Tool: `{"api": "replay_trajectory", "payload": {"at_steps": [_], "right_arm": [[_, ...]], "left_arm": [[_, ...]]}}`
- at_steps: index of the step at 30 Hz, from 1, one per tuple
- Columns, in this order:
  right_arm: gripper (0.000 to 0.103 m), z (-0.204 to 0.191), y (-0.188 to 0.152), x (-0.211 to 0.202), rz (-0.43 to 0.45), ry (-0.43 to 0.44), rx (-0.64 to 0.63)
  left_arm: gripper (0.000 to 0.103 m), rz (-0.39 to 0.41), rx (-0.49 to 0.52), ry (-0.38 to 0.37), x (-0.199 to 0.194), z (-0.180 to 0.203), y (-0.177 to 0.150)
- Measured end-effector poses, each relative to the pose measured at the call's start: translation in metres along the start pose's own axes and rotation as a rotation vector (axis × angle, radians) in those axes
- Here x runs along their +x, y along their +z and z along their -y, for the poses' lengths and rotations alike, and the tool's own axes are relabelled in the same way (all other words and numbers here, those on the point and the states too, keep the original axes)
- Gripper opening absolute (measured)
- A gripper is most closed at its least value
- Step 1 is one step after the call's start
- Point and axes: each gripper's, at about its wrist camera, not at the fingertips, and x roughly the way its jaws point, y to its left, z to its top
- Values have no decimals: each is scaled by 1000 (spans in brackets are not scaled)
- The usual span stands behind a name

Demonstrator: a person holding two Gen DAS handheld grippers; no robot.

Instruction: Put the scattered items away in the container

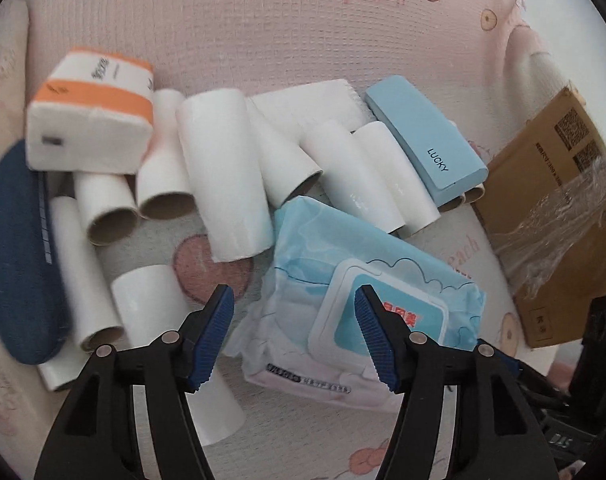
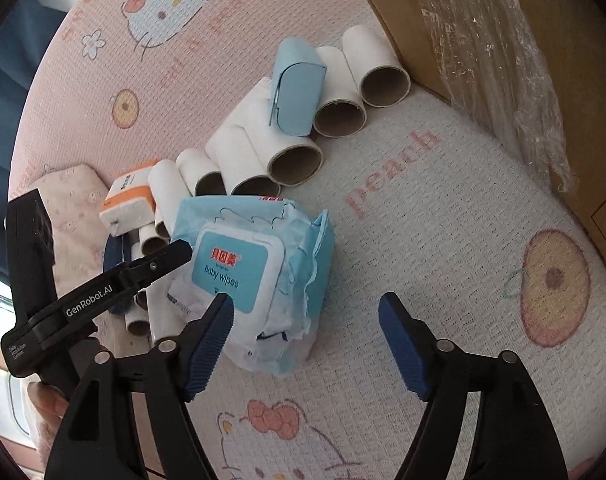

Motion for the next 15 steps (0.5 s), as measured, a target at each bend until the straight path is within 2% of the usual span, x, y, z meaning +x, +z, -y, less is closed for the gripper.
{"api": "replay_trajectory", "payload": {"at_steps": [4,9,15], "right_arm": [[76,0,5,10,-6,-4,-3],[76,0,8,20,-34,58,12],[75,-4,6,15,-18,78,-10]], "left_arm": [[67,-27,-35,-47,12,-1,-1],[67,-18,-59,-68,14,1,-5],[67,-49,-18,-84,14,15,-17]]}}
